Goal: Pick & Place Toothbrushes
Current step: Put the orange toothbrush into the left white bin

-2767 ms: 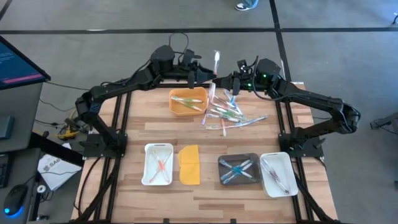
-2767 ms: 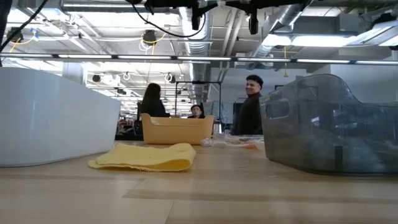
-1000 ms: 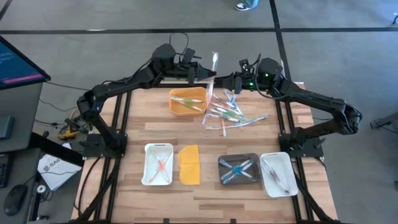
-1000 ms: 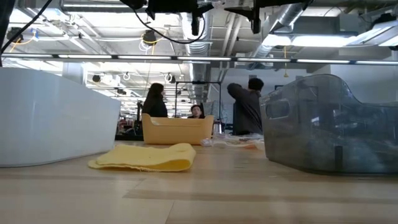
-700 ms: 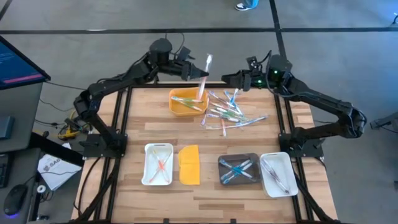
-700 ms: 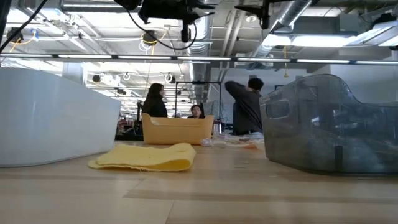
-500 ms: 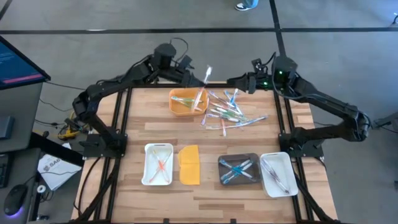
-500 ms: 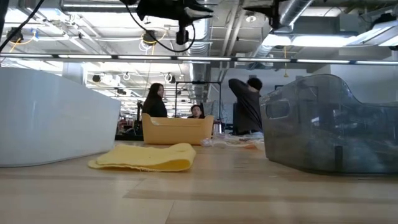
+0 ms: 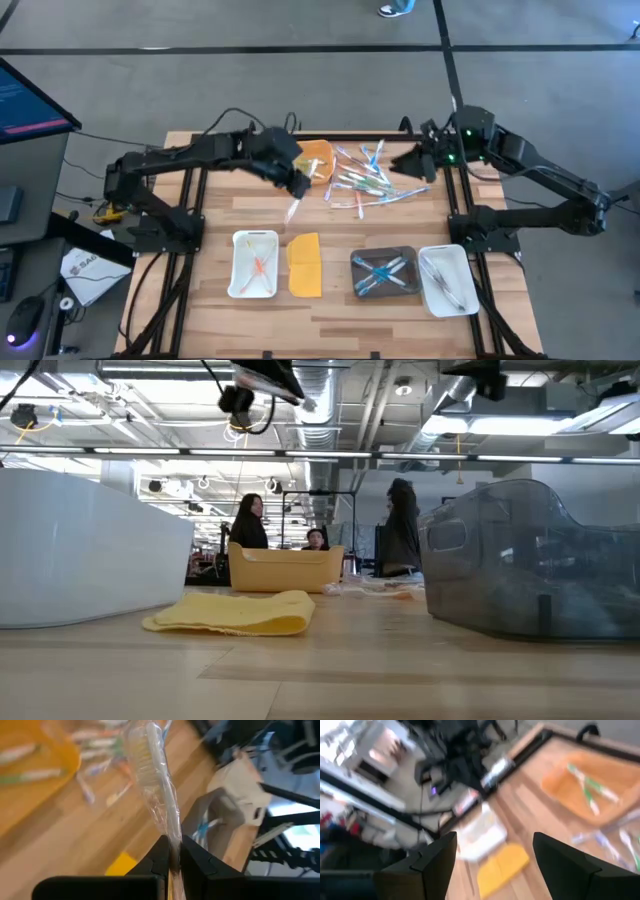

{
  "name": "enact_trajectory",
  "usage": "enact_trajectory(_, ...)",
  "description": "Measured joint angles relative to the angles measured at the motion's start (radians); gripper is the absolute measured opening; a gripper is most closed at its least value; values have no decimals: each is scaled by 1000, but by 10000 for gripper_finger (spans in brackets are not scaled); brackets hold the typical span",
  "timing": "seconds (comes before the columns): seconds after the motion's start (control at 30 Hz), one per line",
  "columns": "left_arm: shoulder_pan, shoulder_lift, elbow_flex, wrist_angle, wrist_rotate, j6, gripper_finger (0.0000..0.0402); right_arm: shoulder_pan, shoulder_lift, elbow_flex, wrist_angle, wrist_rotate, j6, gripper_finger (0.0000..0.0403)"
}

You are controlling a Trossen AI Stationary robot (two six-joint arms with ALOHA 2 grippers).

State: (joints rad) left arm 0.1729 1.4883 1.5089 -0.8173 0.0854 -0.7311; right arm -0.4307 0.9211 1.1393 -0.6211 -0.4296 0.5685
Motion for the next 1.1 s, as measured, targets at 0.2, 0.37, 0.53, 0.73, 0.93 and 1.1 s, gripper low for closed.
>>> enact_trajectory(0.2,-142,1,-3,-94,-119,-162,16,105,-64,0,-187,61,-37,258)
enact_trajectory(0.37,-225,-21,-113,-100,-167,-300,16,197,-103,0,-213,97,-38,258)
enact_trajectory(0.53,-293,-99,-317,-93,-189,-472,16,274,-117,0,-221,130,-80,258)
enact_trajectory(0.73,-339,-261,-505,-63,-233,-623,16,344,-123,0,-224,143,-145,258)
enact_trajectory(0.93,-354,-331,-611,-23,-247,-664,16,366,-101,0,-267,146,-152,258)
enact_trajectory(1.1,-353,-309,-637,2,-246,-638,16,379,-86,0,-307,145,-151,258)
